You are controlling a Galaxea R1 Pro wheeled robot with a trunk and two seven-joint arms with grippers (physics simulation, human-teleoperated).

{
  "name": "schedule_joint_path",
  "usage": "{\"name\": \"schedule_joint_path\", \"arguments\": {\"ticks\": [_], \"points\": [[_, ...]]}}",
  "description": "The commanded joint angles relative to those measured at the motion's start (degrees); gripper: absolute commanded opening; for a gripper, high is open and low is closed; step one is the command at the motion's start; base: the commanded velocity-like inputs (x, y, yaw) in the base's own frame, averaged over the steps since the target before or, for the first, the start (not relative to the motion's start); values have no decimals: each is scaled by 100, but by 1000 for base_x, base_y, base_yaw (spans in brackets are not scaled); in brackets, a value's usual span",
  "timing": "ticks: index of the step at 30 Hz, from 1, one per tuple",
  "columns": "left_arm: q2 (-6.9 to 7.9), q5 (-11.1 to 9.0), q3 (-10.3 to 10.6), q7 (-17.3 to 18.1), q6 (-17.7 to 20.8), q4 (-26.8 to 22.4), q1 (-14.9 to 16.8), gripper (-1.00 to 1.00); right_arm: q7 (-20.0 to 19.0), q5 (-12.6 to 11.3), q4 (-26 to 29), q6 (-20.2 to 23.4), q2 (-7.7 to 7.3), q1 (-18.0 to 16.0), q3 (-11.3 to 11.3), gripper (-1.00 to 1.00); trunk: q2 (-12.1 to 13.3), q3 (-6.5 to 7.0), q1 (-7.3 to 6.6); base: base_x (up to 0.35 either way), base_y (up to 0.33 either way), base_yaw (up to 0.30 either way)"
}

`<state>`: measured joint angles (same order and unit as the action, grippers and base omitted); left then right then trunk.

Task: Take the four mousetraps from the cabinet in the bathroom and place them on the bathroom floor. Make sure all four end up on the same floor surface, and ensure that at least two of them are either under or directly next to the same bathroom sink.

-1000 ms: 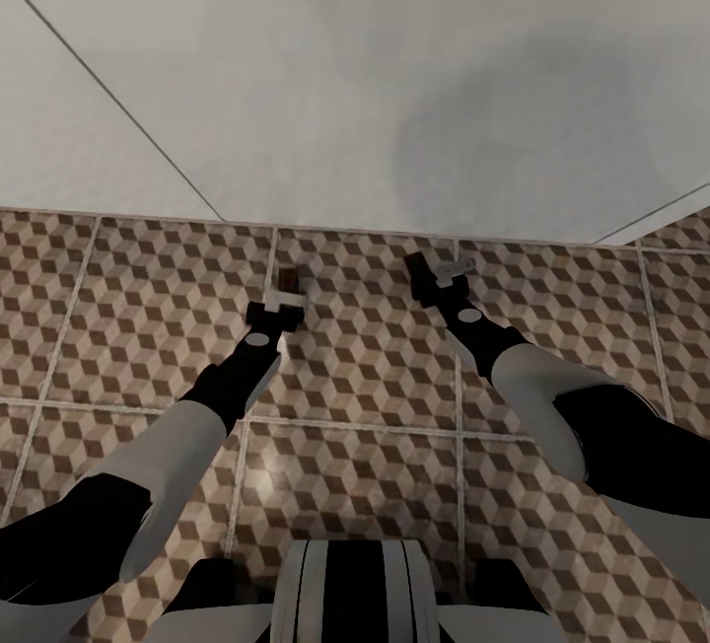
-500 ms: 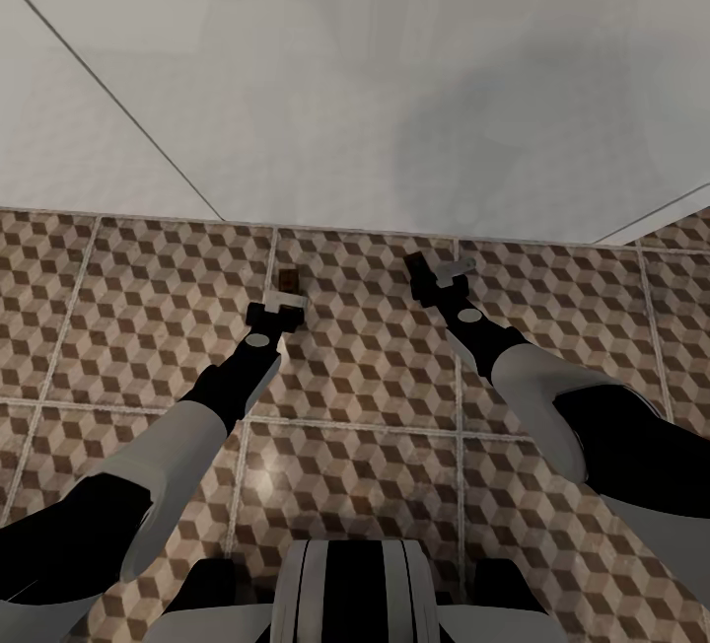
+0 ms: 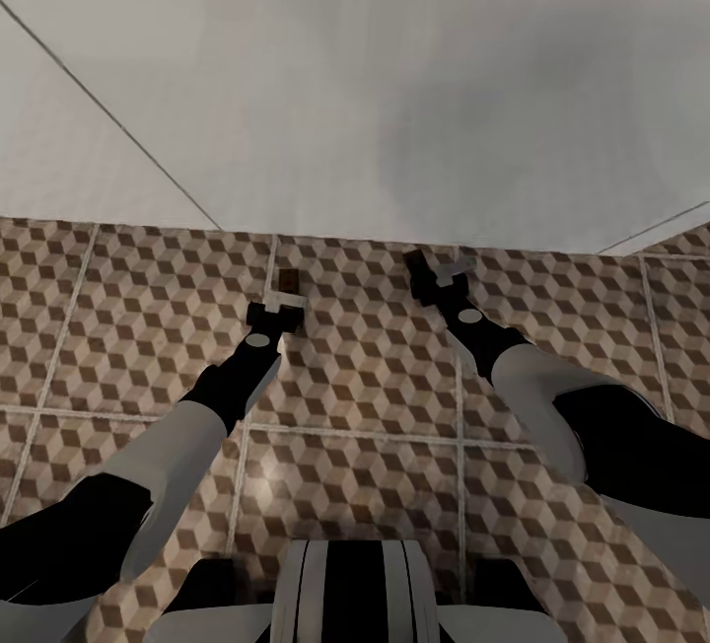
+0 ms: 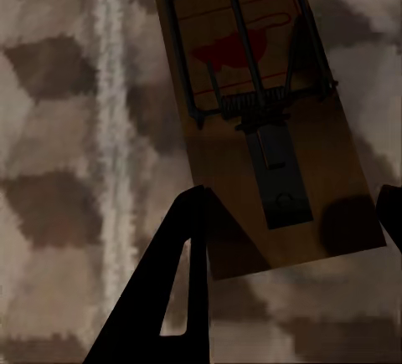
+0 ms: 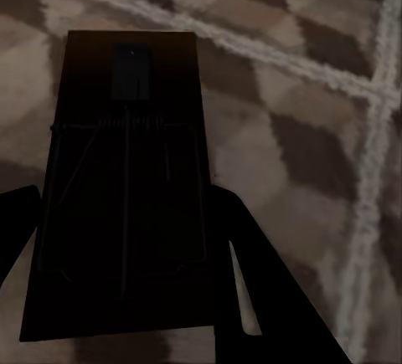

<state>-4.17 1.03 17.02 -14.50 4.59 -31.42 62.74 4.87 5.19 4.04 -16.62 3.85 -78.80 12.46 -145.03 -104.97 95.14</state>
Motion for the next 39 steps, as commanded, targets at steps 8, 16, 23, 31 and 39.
{"name": "schedule_joint_path", "arguments": {"ticks": [8, 16, 23, 31, 39], "points": [[5, 20, 44, -53, 18, -13, 2, -100, 40, 43, -60, -17, -5, -4, 20, -100, -1, -3, 1, 205, 0, 0], [4, 20, 62, -53, -69, -13, 2, -100, 40, 43, -78, -17, -22, -4, 20, -100, -1, -3, 1, 19, 0, 0], [4, 20, 65, -53, -72, -13, 2, -100, 40, 43, -79, -17, -25, -4, 20, -100, -1, -3, 1, 0, 0, 0], [4, 20, 65, -52, -64, -9, 2, -100, 40, 43, -79, -17, -29, -4, 20, -100, -1, -3, 1, 0, 0, 0], [4, 20, 65, -52, -64, -12, 2, -100, 40, 43, -79, -17, -28, -4, 20, -100, -1, -3, 1, 0, 0, 0]]}}
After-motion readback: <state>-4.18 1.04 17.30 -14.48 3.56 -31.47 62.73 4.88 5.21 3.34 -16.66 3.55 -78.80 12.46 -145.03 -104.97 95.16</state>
